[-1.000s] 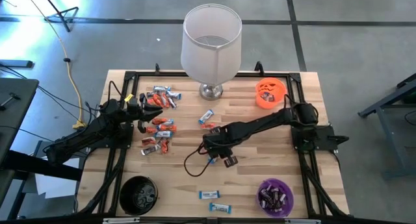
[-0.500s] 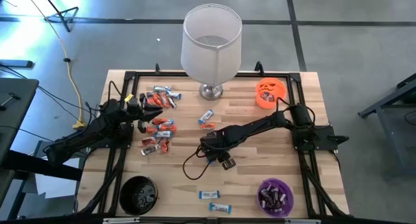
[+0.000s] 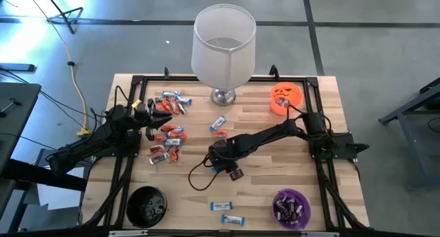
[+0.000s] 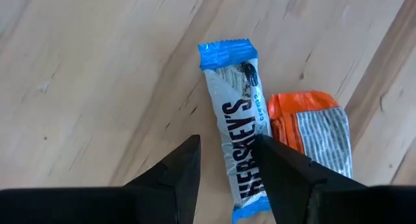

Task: Sort candy
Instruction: Put the white chocolate bar into the orange bucket

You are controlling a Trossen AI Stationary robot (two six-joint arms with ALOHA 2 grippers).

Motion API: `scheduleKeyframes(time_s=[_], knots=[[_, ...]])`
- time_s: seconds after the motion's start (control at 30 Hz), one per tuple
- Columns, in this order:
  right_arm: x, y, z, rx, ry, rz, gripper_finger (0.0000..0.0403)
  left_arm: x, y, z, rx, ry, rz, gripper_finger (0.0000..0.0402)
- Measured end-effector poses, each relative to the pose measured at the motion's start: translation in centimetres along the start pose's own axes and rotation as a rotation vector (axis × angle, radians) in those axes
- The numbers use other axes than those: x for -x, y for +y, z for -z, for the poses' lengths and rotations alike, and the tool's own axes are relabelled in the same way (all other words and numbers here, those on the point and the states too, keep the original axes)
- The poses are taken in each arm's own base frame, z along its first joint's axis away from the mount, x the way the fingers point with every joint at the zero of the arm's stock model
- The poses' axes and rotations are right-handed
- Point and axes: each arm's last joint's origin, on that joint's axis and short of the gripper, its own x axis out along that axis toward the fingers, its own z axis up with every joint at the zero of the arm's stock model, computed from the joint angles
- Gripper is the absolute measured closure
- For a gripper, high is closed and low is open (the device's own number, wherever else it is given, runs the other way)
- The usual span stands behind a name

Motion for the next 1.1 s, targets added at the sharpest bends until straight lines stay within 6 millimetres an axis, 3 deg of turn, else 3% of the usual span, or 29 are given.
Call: scheduleKeyframes(time_s=[0.27, 0.73, 1.1], knots=[[-0.3, -0.2, -0.1, -0.020, -0.007, 0.030, 0.0275, 0.0, 0.0, 0.0, 0.000, 0.000, 0.000, 0.0337], [-1.2, 0.2, -0.3, -0.091, -0.011, 0.045, 0.0380, 0.0, 0.0, 0.0, 0.000, 0.000, 0.000, 0.0337], [0.8, 1.1, -0.6, -0.152, -0.022, 0.024, 0.0401, 0.0, 0.0, 0.0, 0.000, 0.000, 0.000, 0.0337]])
